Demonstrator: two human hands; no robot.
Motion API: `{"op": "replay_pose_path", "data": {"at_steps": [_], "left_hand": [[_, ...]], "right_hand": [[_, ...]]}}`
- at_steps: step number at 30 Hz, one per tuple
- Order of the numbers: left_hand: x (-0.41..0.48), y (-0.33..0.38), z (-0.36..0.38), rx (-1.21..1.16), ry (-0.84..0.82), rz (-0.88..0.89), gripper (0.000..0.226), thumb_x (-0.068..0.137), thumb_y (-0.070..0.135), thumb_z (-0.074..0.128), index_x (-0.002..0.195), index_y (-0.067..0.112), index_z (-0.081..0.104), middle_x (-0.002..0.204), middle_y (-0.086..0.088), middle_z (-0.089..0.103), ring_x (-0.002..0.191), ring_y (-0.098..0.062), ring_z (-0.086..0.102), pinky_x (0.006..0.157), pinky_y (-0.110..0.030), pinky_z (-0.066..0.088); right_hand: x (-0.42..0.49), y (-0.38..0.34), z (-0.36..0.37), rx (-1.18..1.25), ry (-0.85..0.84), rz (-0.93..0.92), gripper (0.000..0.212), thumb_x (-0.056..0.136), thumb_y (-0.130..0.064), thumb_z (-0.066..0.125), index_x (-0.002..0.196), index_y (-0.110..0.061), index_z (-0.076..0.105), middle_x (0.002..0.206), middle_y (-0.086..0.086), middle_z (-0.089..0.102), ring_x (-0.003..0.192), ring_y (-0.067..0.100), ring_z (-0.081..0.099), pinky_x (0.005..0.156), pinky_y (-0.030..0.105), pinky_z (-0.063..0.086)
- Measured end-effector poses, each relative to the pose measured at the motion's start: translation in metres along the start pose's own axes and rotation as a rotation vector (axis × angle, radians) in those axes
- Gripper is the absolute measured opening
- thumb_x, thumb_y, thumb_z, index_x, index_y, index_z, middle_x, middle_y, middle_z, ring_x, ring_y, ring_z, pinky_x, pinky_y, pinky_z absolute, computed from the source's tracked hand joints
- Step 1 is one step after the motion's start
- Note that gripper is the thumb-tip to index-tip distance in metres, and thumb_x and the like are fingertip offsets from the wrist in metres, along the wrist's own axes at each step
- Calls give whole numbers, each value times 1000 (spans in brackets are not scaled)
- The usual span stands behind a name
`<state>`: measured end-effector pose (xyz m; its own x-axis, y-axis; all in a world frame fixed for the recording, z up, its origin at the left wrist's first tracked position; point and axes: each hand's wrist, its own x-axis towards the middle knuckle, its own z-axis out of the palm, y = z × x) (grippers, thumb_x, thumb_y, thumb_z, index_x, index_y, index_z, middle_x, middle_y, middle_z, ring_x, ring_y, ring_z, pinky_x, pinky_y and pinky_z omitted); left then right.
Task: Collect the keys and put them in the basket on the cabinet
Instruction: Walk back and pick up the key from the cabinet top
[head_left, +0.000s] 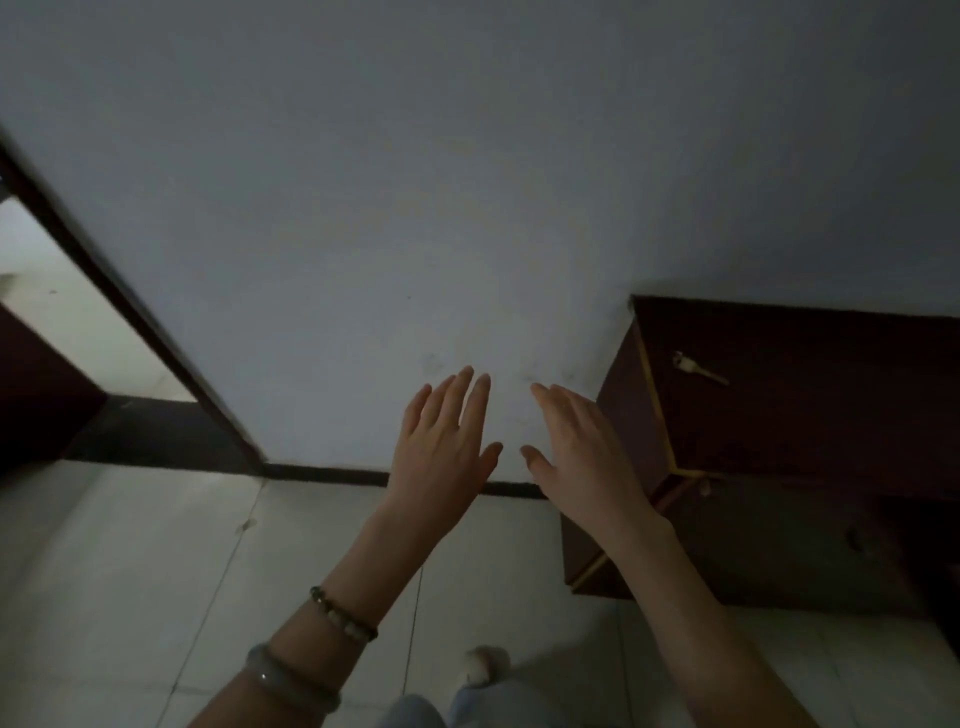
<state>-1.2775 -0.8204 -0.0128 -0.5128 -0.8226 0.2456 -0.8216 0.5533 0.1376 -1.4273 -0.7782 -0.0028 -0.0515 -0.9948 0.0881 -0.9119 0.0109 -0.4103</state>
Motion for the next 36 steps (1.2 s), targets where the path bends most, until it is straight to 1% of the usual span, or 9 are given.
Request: {"op": "replay_pose_path", "data": {"at_steps": [6, 8, 12, 17, 21, 26, 28, 31, 36], "left_hand": [[63, 4, 15, -43, -36, 175, 69, 90, 38, 54, 141, 6, 23, 148, -17, 30, 135, -29, 29, 113, -42, 18], [84, 6, 23, -47, -51, 239, 69, 90, 39, 54, 141, 6, 22, 148, -17, 30, 136, -29, 29, 113, -43, 18], [131, 13, 41, -84, -79, 372, 67, 88, 37, 57, 140, 5, 27, 146, -18, 34, 134, -30, 32, 112, -44, 21], [196, 17, 61, -150, -123, 535, 66, 89, 36, 57, 140, 6, 28, 147, -17, 33, 135, -29, 31, 113, -42, 18], [243, 13, 72, -213, -132, 676, 66, 79, 25, 70, 133, 0, 40, 137, -23, 45, 126, -35, 43, 107, -49, 28], [286, 10, 92, -228, -214, 857, 66, 86, 30, 59, 139, 3, 29, 144, -20, 36, 132, -32, 34, 112, -47, 22], [299, 11, 98, -228, -222, 914, 66, 85, 29, 61, 138, 2, 32, 142, -20, 39, 130, -33, 37, 110, -49, 25], [310, 16, 110, -269, -220, 962, 65, 80, 24, 68, 132, -2, 40, 136, -24, 46, 124, -37, 45, 106, -53, 32], [320, 28, 127, -272, -255, 1021, 66, 77, 20, 72, 131, -3, 41, 135, -26, 46, 123, -38, 46, 103, -55, 32]], "right_hand": [[27, 34, -17, -20, 108, 148, 64, 88, -31, 56, 141, -19, 21, 147, 7, 33, 135, 22, 29, 110, 42, 33], [34, 47, -20, -25, 141, 206, 64, 87, -30, 57, 140, -19, 23, 146, 7, 35, 134, 23, 30, 110, 41, 32], [45, 75, -19, -43, 235, 317, 61, 87, -27, 57, 139, -16, 27, 142, 11, 39, 131, 26, 32, 105, 33, 26], [71, 111, -17, -86, 285, 553, 64, 87, -29, 58, 140, -15, 26, 145, 11, 36, 134, 26, 30, 109, 39, 30], [95, 131, -8, -52, 348, 698, 60, 86, -27, 59, 138, -16, 31, 144, 10, 37, 132, 26, 32, 107, 38, 33], [117, 156, 5, 28, 464, 914, 52, 85, -24, 60, 132, -16, 38, 144, 14, 34, 134, 28, 29, 104, 39, 34], [123, 166, 10, 39, 495, 968, 53, 85, -25, 61, 132, -14, 39, 144, 14, 35, 133, 28, 30, 104, 38, 34], [126, 179, 16, 66, 480, 1038, 56, 86, -30, 60, 134, -13, 38, 146, 13, 32, 135, 27, 28, 107, 40, 32], [126, 193, 26, 66, 395, 1027, 60, 86, -38, 58, 136, -14, 35, 149, 13, 30, 138, 27, 23, 110, 39, 26]]}}
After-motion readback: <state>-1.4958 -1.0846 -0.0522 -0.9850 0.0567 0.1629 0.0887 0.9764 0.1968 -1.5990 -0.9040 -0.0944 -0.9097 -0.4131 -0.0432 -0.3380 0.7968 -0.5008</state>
